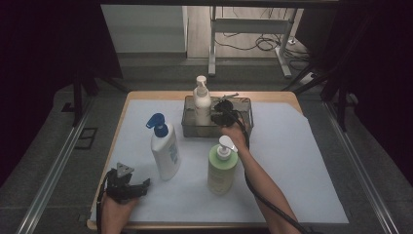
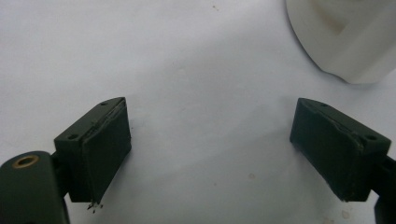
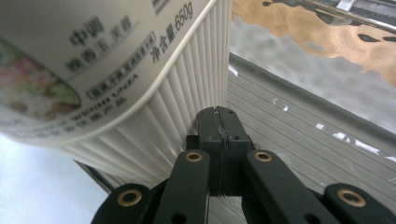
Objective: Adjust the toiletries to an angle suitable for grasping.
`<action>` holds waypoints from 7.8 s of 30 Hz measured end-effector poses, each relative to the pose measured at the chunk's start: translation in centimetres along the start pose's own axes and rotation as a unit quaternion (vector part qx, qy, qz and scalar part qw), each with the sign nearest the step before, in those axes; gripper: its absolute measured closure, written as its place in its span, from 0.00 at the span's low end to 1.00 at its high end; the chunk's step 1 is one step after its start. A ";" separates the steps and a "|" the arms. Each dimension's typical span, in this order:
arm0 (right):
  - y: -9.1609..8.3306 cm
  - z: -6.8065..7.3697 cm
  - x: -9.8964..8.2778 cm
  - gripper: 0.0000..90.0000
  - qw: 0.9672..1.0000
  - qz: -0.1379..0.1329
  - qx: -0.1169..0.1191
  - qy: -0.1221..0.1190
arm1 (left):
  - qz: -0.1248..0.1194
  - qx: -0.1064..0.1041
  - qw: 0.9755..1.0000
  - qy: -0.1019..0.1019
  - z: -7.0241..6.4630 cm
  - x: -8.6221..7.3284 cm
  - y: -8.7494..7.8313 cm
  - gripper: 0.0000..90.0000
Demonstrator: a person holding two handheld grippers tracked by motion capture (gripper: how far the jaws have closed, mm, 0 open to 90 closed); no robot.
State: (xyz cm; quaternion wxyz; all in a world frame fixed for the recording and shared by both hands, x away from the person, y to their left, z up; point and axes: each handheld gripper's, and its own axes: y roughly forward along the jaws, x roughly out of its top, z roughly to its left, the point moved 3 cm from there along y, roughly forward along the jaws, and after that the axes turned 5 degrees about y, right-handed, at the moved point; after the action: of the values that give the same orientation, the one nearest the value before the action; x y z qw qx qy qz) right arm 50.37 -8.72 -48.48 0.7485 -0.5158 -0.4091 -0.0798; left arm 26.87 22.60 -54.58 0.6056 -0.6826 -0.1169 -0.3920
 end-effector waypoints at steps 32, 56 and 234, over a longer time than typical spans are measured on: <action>1.3 2.5 0.5 1.00 0.999 0.015 0.029 -0.023 | -0.001 0.000 1.000 0.000 0.0 0.0 0.0 0.14; 1.9 3.2 1.4 1.00 0.999 0.008 0.036 -0.024 | 0.000 -0.001 1.000 0.000 0.0 0.0 0.0 0.14; -17.1 7.3 -13.6 0.03 0.976 -0.042 0.155 -0.147 | 0.000 0.002 1.000 0.000 0.0 0.0 0.0 0.14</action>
State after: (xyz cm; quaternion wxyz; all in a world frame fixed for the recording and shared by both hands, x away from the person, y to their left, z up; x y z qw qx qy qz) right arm 28.35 -14.47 -44.90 0.7471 -0.3815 -0.5435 0.0298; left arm 26.84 22.56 -54.58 0.6068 -0.6814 -0.1174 -0.3920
